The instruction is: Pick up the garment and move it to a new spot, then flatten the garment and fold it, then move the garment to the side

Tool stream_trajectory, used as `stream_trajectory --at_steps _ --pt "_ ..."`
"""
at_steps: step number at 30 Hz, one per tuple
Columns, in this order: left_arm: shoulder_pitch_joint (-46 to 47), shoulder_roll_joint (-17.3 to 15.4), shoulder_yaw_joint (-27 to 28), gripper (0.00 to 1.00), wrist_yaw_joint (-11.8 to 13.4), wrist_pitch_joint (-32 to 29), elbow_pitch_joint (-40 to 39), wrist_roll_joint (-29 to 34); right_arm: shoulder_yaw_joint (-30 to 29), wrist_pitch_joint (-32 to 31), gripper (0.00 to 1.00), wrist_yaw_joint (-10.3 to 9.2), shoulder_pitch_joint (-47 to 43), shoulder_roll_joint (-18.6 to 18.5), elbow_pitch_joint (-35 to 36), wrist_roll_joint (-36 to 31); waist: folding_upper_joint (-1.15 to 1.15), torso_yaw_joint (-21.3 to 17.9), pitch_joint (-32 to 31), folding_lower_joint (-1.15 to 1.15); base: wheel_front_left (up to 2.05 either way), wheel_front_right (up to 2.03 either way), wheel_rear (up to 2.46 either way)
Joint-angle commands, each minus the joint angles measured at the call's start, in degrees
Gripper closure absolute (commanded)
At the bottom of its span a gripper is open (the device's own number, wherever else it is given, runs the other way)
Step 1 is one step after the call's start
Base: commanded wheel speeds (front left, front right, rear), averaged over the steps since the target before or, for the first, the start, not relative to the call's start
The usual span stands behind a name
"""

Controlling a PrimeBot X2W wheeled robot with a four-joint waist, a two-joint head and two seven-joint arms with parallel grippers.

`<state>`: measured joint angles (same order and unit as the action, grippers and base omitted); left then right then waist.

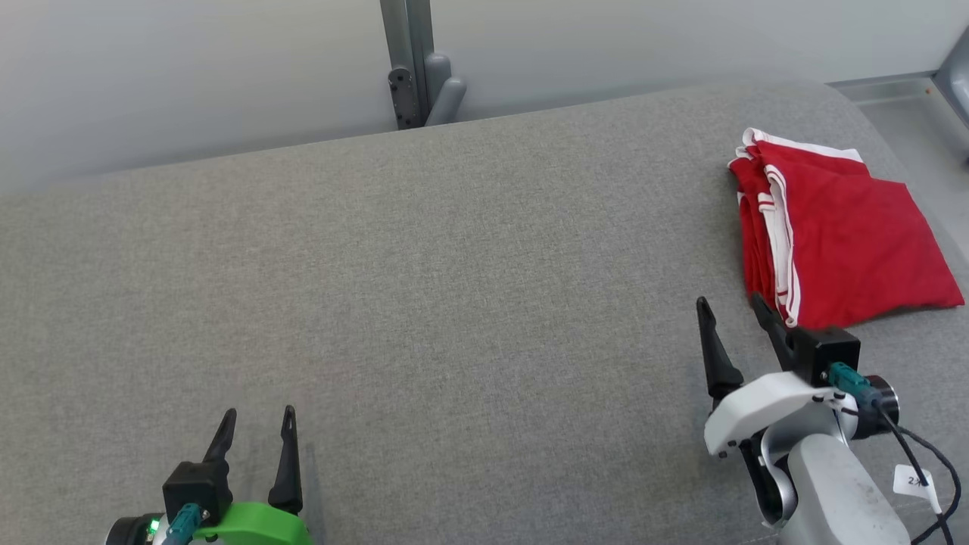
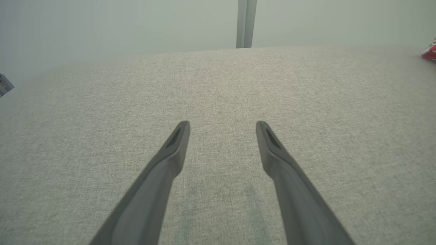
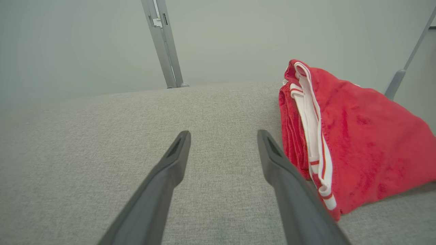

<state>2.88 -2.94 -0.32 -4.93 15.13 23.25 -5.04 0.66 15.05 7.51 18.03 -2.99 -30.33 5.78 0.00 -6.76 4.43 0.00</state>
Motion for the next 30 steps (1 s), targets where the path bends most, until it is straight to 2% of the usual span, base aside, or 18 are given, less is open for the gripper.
stream_trajectory --at_steps 1,4,17,19,30 --pt "-0.96 -0.04 0.01 0.0 0.4 -0.04 0.05 -0.71 -0.04 0.13 0.0 -0.07 -1.38 -0.1 -0.03 1.26 0.0 1.0 -1.79 0.0 0.0 0.0 0.0" --pt "-1.9 -0.04 -0.13 0.0 0.89 -0.04 -0.15 -1.52 1.53 0.13 0.0 -0.05 -3.12 0.0 -0.07 2.92 0.0 1.3 -2.77 0.0 0.0 0.0 0.0" --pt "-3.68 -0.06 -0.43 0.0 1.96 -0.04 -0.03 -3.67 3.7 0.13 0.0 -0.05 -7.57 -0.09 2.7 2.69 0.0 4.22 -4.87 0.0 0.0 0.0 0.0" --pt "-3.83 -0.06 -0.28 0.0 2.01 -0.04 -0.16 -3.77 4.55 0.13 0.0 -0.04 -7.55 0.0 3.52 4.0 0.0 4.65 -5.0 0.0 0.0 0.0 0.0" --pt "-3.54 -0.06 0.76 0.0 1.4 -0.04 -0.16 -4.07 6.28 0.13 0.0 -0.05 -8.38 -0.03 2.37 2.14 0.0 5.77 -4.92 0.0 0.0 0.0 0.0"
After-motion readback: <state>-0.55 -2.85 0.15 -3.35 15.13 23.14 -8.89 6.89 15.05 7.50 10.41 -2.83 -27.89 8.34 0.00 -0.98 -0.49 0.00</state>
